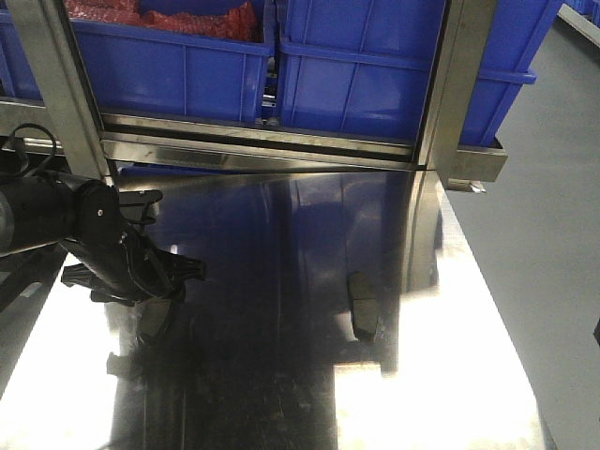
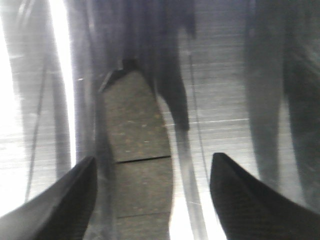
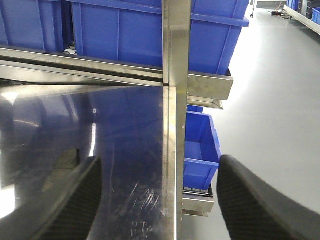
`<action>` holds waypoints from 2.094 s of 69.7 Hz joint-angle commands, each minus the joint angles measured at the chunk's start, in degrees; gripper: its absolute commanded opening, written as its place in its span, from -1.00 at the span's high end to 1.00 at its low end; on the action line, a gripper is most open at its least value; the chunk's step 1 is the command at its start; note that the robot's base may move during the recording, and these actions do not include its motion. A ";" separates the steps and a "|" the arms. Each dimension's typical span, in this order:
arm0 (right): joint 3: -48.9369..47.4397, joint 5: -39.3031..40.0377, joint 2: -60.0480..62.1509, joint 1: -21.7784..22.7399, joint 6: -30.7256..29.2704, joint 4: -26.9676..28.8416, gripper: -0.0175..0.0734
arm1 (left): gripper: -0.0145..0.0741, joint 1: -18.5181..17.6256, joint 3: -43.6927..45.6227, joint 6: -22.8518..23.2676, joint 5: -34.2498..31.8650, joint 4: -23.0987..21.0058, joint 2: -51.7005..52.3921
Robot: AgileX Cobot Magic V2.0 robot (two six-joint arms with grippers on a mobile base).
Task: Move and align brake pads A on conveyor
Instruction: 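Lower the open left gripper over the brake pad nearest it, then close the left gripper on the brake pad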
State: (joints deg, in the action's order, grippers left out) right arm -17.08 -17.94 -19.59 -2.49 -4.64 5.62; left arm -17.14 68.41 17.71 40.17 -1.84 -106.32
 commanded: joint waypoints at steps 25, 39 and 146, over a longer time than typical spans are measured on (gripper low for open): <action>-1.62 4.08 -0.51 0.05 -0.41 -0.12 -0.42 | -0.54 0.00 1.55 1.22 -1.94 0.31 0.60; -1.62 4.08 -0.51 0.05 -0.41 -0.12 -0.42 | -0.54 0.00 4.01 1.22 -0.10 0.66 -1.19; -1.62 4.08 -0.51 0.05 -0.41 -0.12 -0.42 | -0.05 -0.12 8.05 -0.17 13.11 1.48 -6.39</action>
State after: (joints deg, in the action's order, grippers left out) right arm -17.08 -17.94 -19.59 -2.49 -4.64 5.62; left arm -17.14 76.12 17.46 51.43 0.60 -113.84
